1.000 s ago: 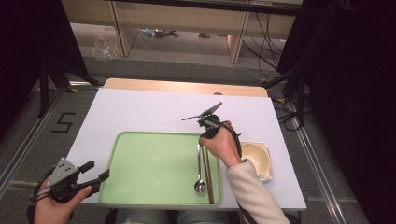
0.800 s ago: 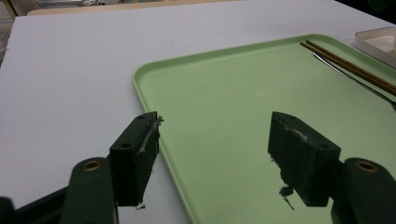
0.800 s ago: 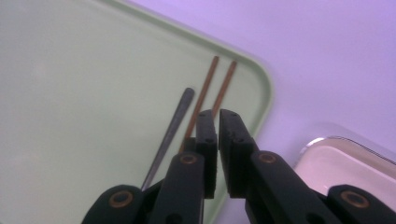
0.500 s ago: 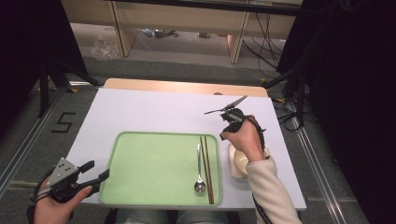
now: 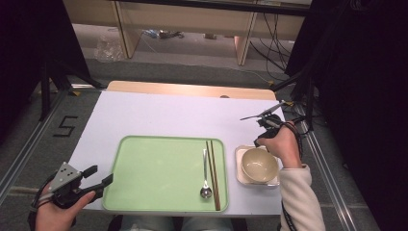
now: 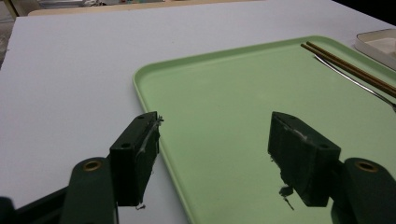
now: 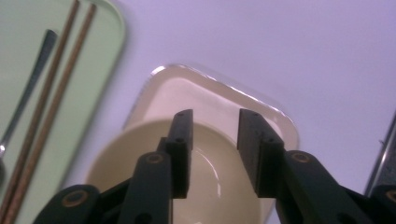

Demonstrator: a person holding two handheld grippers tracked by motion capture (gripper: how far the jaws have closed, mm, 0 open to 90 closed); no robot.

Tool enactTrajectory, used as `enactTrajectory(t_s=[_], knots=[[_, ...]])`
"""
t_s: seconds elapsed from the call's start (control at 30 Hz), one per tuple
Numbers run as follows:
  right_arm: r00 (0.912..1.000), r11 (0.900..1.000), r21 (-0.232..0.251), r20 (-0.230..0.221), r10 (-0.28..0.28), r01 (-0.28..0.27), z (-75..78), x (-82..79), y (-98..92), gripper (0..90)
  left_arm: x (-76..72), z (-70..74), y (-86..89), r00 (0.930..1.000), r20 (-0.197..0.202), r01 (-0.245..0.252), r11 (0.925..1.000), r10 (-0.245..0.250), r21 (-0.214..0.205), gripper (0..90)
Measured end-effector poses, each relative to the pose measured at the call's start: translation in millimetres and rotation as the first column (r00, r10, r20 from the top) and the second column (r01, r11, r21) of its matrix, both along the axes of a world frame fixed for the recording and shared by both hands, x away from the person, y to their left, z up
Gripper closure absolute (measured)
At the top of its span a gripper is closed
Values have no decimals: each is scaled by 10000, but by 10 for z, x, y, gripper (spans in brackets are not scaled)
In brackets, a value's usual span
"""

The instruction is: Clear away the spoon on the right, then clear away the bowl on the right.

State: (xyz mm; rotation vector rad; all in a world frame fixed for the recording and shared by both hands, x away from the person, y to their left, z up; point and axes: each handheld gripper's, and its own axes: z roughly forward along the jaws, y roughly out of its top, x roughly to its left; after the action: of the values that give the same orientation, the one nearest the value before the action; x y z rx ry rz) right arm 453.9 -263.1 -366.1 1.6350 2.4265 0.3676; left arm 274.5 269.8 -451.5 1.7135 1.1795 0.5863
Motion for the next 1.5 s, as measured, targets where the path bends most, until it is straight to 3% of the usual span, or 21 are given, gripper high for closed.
enactTrajectory(t_s=[0.1,0.17,0.27,0.43,0.5,0.63,0.73,0.77,0.8,0.87,0.93,0.97,1.0,1.07,1.2,1.23,1.27,1.33,1.4,1.43,1.5], knots=[[10000,10000,12,-77,52,-52,-5,-5,-127,591,-1,3,-1,10000,-16,26,10000,-26,50,336],[9985,9994,-11,-434,-333,333,-8,-31,-150,537,0,1,-3,10000,12,39,10000,-39,3,336],[9993,10000,19,-373,81,-81,-47,-14,-227,497,-3,3,1,10000,18,20,10000,-20,24,336],[9976,9999,111,-684,91,-84,-60,-14,-283,449,-4,3,1,10000,27,27,10000,-27,13,336],[9985,9998,-206,-540,-89,78,-81,-24,-286,442,-3,3,0,10000,17,31,10000,-31,11,336],[9987,9984,-516,-460,-234,210,-100,-27,-311,435,-7,6,-3,10000,-11,24,10000,-24,38,336],[9957,9988,-198,-798,-468,454,-94,-36,-329,433,-3,2,3,10000,23,29,10000,-29,1,336],[9957,9989,-198,-816,-448,433,-94,-36,-337,432,-4,4,3,10000,42,20,10000,-20,11,336],[9981,9997,-130,-592,175,-183,-113,-18,-386,430,-10,8,2,10000,3,-25,10000,25,56,336],[9973,9997,-193,-719,-162,149,-113,-34,-386,429,-5,1,4,10000,33,1,10000,-1,22,336],[9974,9997,-203,-710,100,-115,-144,-22,-415,426,-6,3,8,10000,35,-28,10000,28,11,336],[9931,9982,-185,-1015,-587,571,-143,-44,-377,427,-10,8,7,10000,-15,-59,10000,59,14,336],[9918,9989,66,-1189,-460,471,-156,-43,-395,426,-7,9,6,10000,15,-29,10000,29,36,336],[9897,9986,-294,-1346,-481,445,-176,-40,-397,427,4,7,3,10000,60,34,10000,-34,35,336],[9885,9989,-226,-1447,-444,416,-234,-40,-417,435,16,8,-10,10000,44,81,10000,-81,29,336],[9859,9997,132,-1665,-181,206,-252,-26,-438,437,18,8,-13,9999,46,112,9999,-112,21,336],[9850,9993,-238,-1699,-308,271,-262,-30,-418,447,18,8,-14,9999,60,120,9999,-120,15,336],[9869,9995,-245,-1593,-260,223,-306,-28,-410,463,17,9,-10,9999,61,132,9999,-132,13,335],[9845,9996,70,-1732,264,-256,-345,-6,-417,490,18,13,-3,9998,103,174,9998,-175,36,335],[9835,9992,-256,-1772,-362,321,-347,-32,-361,505,15,17,-6,9999,84,142,9999,-142,69,335],[9828,9994,-320,-1838,-158,101,-374,-20,-357,536,19,16,-14,9998,96,153,9999,-153,30,336]])
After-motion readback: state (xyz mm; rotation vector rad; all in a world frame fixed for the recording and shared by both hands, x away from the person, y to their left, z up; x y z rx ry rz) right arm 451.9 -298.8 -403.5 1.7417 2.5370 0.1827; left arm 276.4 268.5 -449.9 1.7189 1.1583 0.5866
